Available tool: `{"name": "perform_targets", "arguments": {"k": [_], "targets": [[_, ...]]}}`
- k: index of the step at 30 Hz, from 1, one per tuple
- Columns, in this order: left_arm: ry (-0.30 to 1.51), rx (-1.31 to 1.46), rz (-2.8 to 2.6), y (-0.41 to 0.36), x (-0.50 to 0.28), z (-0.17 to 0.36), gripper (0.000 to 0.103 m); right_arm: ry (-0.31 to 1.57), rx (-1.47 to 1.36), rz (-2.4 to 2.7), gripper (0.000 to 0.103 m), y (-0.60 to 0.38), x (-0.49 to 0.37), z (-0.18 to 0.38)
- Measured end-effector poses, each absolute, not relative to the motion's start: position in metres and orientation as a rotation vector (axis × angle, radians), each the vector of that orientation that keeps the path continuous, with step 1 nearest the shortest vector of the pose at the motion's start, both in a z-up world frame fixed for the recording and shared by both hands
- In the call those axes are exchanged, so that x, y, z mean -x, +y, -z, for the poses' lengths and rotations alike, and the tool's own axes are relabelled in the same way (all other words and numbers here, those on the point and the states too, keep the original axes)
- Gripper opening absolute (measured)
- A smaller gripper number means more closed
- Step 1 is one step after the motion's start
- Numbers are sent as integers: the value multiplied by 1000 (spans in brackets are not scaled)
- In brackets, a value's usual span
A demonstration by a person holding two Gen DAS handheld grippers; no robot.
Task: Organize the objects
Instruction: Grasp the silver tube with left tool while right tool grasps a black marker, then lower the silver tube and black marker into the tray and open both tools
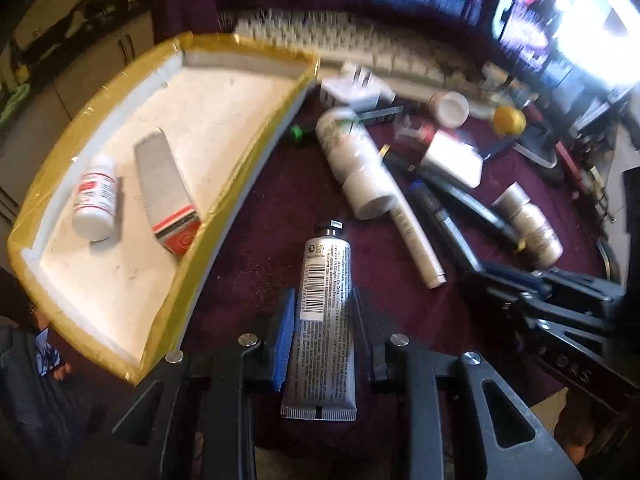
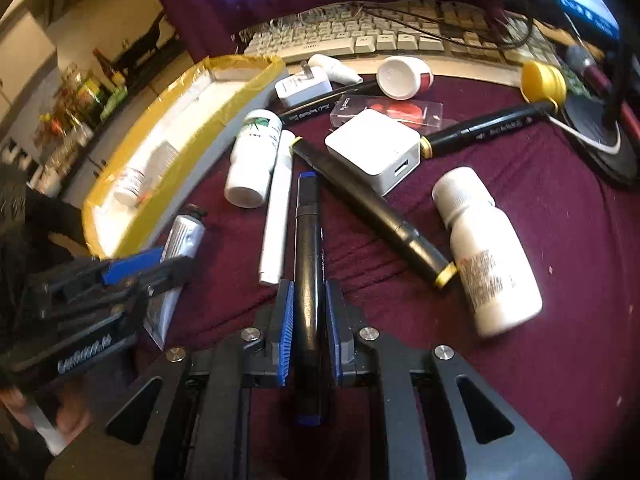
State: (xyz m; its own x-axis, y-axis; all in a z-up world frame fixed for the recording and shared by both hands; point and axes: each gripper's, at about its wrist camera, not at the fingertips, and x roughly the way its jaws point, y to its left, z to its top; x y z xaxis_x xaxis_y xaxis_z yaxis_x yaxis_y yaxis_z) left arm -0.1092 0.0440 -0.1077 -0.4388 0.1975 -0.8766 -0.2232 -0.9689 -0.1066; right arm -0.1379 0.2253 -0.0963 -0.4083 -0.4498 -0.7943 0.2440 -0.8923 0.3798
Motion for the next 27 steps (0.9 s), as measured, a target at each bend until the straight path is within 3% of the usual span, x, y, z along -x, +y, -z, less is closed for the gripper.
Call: {"name": "perform_targets", "arguments": {"k": [4, 9, 14, 27], "targets": [[-44, 1446, -2489, 30, 89, 97, 24, -291, -1350, 2349, 13, 224, 133, 79], [-318, 1467, -2443, -11, 88, 88, 24, -302, -1310, 2347, 13, 217, 133, 60], [-442, 1482, -2451, -45, 91, 76, 24, -285, -1255, 2342, 13, 202, 133, 40], [-569, 1559, -2485, -91, 122, 81, 24, -218, -1182, 2227, 13, 134, 151, 21]]}}
